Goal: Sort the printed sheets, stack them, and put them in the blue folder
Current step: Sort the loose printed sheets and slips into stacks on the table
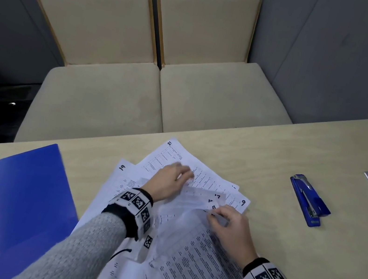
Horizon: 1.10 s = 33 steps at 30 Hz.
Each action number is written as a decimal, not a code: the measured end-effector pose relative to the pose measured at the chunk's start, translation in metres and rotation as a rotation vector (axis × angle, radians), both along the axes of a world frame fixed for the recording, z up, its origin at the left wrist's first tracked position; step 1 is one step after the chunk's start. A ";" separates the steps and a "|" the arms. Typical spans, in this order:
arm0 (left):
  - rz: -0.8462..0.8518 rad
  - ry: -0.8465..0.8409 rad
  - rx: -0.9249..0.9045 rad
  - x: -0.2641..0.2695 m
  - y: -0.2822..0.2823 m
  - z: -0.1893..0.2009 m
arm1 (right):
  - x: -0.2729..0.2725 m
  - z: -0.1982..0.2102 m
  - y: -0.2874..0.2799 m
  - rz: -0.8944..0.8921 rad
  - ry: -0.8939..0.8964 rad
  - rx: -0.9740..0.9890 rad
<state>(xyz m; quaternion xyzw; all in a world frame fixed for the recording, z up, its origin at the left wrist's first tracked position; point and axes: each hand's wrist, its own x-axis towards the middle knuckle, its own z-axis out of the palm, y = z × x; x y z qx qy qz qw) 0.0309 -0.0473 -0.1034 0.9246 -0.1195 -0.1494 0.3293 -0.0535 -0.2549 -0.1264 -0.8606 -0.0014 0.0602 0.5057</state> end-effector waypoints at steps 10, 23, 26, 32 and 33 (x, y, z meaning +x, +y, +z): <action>-0.249 -0.285 0.359 0.041 -0.026 -0.007 | -0.004 -0.003 -0.008 -0.014 -0.011 0.016; -0.151 0.095 -0.002 -0.014 0.036 0.010 | -0.009 -0.011 -0.005 -0.135 -0.185 -0.400; -0.108 0.217 0.040 -0.011 0.036 0.014 | -0.009 -0.009 -0.007 -0.120 -0.225 -0.398; -0.037 0.099 0.300 0.014 0.007 0.009 | -0.005 -0.006 -0.007 -0.018 -0.205 -0.123; -0.062 0.078 0.375 0.018 -0.001 0.007 | -0.005 -0.006 -0.007 -0.010 -0.200 -0.113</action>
